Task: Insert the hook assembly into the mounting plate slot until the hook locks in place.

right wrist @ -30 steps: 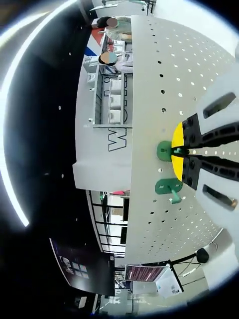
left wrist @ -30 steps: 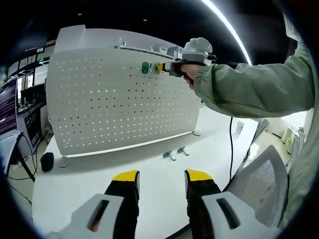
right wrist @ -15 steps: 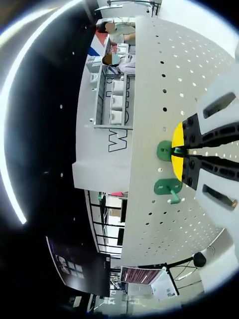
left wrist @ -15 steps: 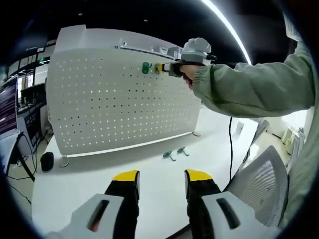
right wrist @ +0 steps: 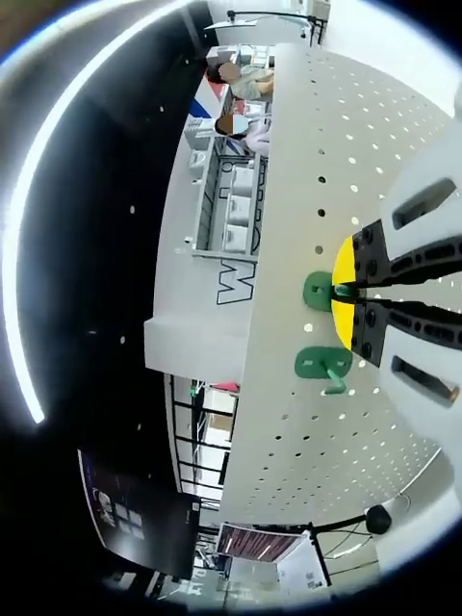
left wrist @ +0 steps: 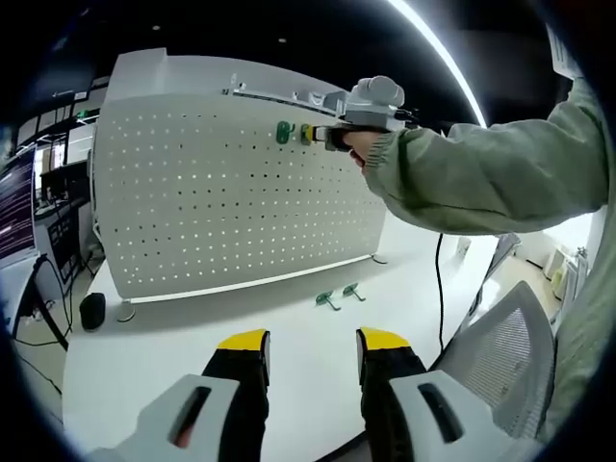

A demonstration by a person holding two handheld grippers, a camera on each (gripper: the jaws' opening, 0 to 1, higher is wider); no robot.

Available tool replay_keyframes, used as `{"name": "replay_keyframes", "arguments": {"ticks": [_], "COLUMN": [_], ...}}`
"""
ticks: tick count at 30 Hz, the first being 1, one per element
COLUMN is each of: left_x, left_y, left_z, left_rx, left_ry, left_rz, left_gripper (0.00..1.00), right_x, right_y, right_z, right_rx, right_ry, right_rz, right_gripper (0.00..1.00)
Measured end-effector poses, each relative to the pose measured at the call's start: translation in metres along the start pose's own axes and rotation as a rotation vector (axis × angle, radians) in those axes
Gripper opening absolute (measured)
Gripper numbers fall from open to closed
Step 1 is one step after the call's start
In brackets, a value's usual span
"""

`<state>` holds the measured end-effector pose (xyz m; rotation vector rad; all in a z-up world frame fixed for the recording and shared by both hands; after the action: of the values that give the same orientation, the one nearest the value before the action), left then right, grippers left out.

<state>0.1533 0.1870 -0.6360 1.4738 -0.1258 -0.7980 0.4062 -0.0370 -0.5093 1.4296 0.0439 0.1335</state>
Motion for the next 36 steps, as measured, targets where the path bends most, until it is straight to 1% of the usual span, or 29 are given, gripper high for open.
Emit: {"name": "replay_keyframes", "arguments": {"ticks": [1, 5, 10, 12, 13, 26, 31, 32, 33, 36], "left_x": [0.000, 0.000, 0.000, -0.001, -0.001, 0.000, -0.001, -0.001, -0.001, -0.002], "left_y": [0.000, 0.000, 0.000, 0.000, 0.000, 0.000, 0.000, 0.000, -0.001, -0.002], "left_z": [0.000, -0.001, -0.002, -0.002, -0.003, -0.005, -0.004, -0.004, -0.004, -0.005], "left_rx": [-0.001, 0.002, 0.004, 0.005, 0.007, 0.003, 0.002, 0.001, 0.002, -0.003], "left_ry": [0.001, 0.000, -0.001, -0.001, 0.000, 0.003, 0.003, 0.004, 0.005, 0.008], "left_rz": [0.000, -0.003, -0.005, -0.010, -0.011, -0.018, -0.016, -0.016, -0.016, -0.016], "left_gripper": [0.38, 0.38, 0.38, 0.37, 0.37, 0.37, 0.37, 0.37, 0.37, 0.37], "right_x": [0.000, 0.002, 0.005, 0.006, 0.006, 0.007, 0.006, 0.005, 0.005, 0.005], "right_y": [0.002, 0.000, -0.004, -0.008, -0.008, -0.008, -0.007, -0.007, -0.007, -0.007], "right_z": [0.000, -0.001, -0.002, -0.002, -0.002, -0.004, -0.004, -0.004, -0.004, -0.003], "right_rx": [-0.012, -0.027, -0.046, -0.032, -0.029, 0.009, -0.004, -0.011, -0.036, -0.013], "right_ry": [-0.002, -0.002, -0.007, -0.013, -0.014, -0.014, -0.013, -0.013, -0.009, -0.005], "right_rz": [0.018, 0.005, 0.019, 0.009, 0.017, 0.031, 0.026, 0.021, 0.009, 0.009], "right_gripper": [0.01, 0.01, 0.01, 0.01, 0.01, 0.02, 0.02, 0.02, 0.02, 0.03]}}
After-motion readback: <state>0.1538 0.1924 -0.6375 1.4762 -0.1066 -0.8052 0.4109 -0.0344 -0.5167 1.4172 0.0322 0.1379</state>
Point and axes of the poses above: the point that each gripper's makers call its tool centre point, and the gripper's own axes: x roughly forward along the fingers, z roughly to its right, y roughly out of its top, the point moved 9 cm from there along -x, roughly backward along the fingers, and after that the axes turned 3 degrees about -z, right-handed, at the moved point
